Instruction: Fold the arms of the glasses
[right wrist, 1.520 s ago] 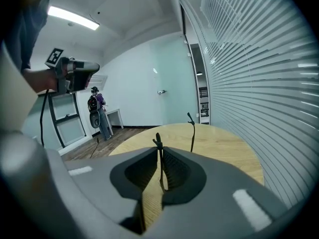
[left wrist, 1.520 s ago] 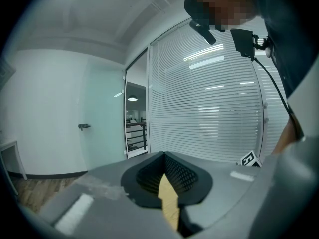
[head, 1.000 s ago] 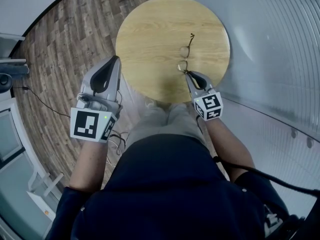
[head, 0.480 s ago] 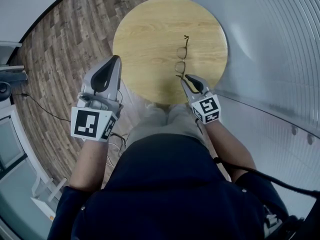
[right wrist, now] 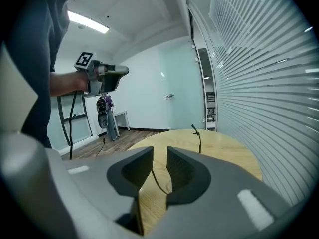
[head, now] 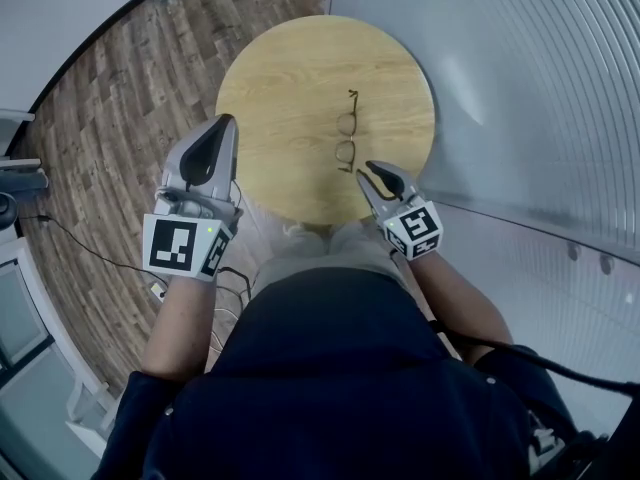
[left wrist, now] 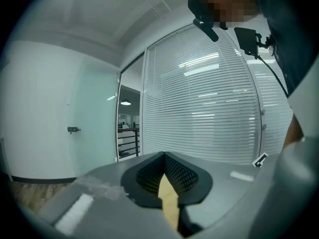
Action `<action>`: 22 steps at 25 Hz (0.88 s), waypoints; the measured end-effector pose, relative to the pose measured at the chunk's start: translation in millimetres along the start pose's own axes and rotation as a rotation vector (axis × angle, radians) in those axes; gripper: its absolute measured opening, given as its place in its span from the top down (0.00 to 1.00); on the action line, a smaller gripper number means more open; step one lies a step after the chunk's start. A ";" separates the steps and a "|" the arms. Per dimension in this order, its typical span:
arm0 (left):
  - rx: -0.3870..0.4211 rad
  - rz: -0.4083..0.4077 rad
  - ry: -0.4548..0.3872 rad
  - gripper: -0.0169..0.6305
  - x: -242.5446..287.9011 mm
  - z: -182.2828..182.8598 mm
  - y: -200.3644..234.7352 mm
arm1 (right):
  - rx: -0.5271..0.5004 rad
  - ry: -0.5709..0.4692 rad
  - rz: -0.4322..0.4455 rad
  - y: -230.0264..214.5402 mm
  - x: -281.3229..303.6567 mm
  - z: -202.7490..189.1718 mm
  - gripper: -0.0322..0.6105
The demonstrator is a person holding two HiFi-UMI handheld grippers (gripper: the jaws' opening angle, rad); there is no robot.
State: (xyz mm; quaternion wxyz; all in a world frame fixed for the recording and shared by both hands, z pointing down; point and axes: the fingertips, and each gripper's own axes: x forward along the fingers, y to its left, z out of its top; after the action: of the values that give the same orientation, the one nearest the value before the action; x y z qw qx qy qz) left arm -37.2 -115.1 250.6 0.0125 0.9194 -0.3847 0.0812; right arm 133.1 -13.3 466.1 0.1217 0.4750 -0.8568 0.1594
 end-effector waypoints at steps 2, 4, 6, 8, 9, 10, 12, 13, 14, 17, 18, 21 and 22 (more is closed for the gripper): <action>0.002 0.002 -0.019 0.97 2.1 7.0 1.8 | 0.004 -0.021 -0.019 -6.8 -6.0 14.1 0.80; 0.006 0.005 -0.039 0.97 3.0 15.1 4.0 | -0.009 -0.042 -0.035 -11.8 -12.0 31.9 0.80; 0.010 0.014 -0.054 0.97 2.5 20.6 6.4 | -0.027 -0.053 -0.051 -16.1 -16.5 48.9 0.80; 0.013 0.023 -0.065 0.97 0.9 25.8 8.2 | -0.039 -0.054 -0.074 -20.6 -21.7 66.1 0.80; 0.016 0.027 -0.069 0.97 0.0 28.4 8.6 | -0.041 -0.060 -0.084 -22.8 -25.7 76.1 0.80; 0.019 0.030 -0.073 0.97 -0.7 30.3 8.6 | -0.041 -0.073 -0.094 -25.2 -30.6 86.9 0.80; 0.023 0.030 -0.077 0.97 -1.0 32.6 8.0 | -0.045 -0.117 -0.119 -31.9 -42.4 110.8 0.80; 0.026 0.031 -0.079 0.97 -1.3 33.7 8.1 | -0.046 -0.144 -0.136 -35.9 -48.7 123.6 0.81; 0.029 0.035 -0.079 0.97 -2.1 35.4 9.1 | -0.045 -0.168 -0.155 -40.1 -54.6 136.4 0.81; 0.038 0.050 -0.082 0.97 -5.3 42.8 16.0 | -0.025 -0.212 -0.227 -55.1 -69.3 171.7 0.83; 0.041 0.053 -0.082 0.97 -5.4 44.8 17.7 | -0.013 -0.222 -0.252 -61.5 -73.9 181.4 0.84; 0.048 0.056 -0.076 0.97 -3.6 48.6 17.4 | 0.010 -0.251 -0.306 -77.3 -87.6 204.4 0.89; 0.051 0.057 -0.077 0.97 -3.0 50.0 16.4 | 0.004 -0.256 -0.315 -80.3 -91.1 209.9 0.90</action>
State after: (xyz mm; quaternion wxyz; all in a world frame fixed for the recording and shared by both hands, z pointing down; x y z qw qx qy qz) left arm -43.9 -128.8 200.2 -0.0280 0.9106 -0.4086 0.0557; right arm 236.9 -64.2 252.9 0.0342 0.6197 -0.7802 0.0782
